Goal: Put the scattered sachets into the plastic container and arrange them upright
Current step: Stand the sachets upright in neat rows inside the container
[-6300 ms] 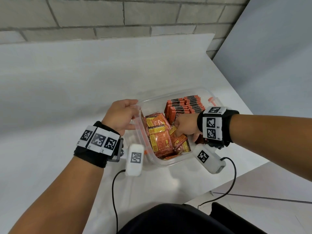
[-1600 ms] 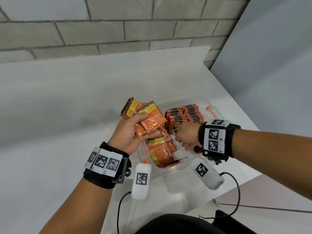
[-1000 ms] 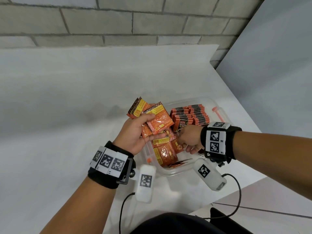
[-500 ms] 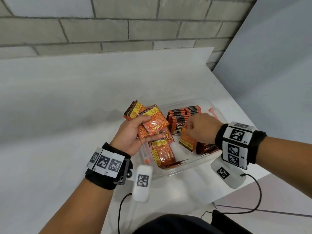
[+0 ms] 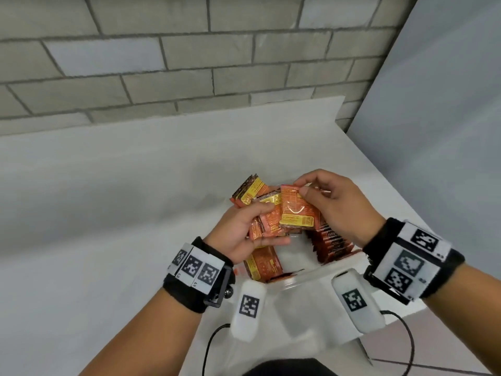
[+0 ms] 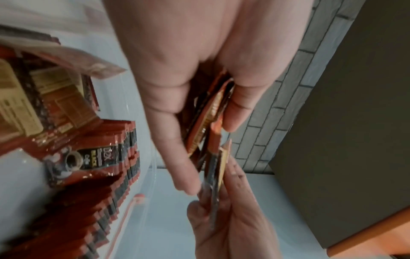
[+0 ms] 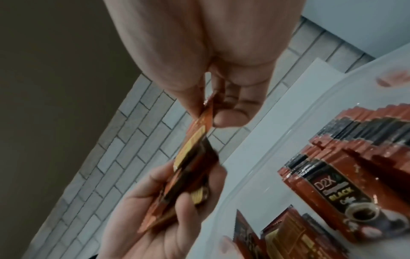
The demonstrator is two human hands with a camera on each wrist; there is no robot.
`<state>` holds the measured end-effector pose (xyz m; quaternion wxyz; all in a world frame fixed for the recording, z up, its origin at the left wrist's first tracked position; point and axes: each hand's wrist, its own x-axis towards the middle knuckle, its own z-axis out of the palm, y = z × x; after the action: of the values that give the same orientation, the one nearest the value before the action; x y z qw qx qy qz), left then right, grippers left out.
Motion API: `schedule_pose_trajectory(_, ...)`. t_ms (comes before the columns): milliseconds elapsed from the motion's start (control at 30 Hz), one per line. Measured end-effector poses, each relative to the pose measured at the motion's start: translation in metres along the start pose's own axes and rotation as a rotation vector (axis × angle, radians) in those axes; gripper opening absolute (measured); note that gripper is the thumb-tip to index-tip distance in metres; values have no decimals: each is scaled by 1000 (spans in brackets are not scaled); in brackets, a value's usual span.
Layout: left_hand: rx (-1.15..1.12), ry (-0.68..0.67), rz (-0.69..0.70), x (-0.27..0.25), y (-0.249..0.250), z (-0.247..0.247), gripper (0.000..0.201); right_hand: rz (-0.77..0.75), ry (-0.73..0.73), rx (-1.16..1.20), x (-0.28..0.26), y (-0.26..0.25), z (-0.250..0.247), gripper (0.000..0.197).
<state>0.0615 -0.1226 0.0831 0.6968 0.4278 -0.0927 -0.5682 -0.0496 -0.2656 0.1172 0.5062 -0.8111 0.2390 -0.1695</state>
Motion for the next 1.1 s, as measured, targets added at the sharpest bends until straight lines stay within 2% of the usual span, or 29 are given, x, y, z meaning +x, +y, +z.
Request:
schedule_pose_trajectory(167,17,-46,92,0,-10,14,50,-115,90,-113,-3,6,4,10)
schedule_pose_trajectory(233,31,-6,135,0,-14,19,55,-63,88,20,-6,9,3,21)
schedule_pose_trajectory(300,39,24,173,2,-17,22,53,39,69,177,-10,11,-1,44)
schedule_pose_trajectory(367,31,43,195,4,-19,25,48,96,15,184,-16,16,-5,57)
schedule_pose_trajectory(433,27,38,195,6,-20,29,41,117,-53,191,-23,18,-8,41)
schedule_pose_trajectory(533,9,26,159,8,-25,35,27,187,-67,292,-28,22,-17,24)
schedule_pose_trajectory(733,142,36,188,15,-38,40,31,226,-22,304,-35,33,-39,25)
schedule_pose_trajectory(833,94,16,167,16,-40,41,30,230,-15,332,-40,39,-42,25)
schedule_pose_trajectory(967,-65,-41,93,16,-39,39,32,221,5,490,-43,42,-48,26)
schedule_pose_trajectory(1100,17,-14,101,16,-42,39,23,257,16,668,-42,44,-48,26)
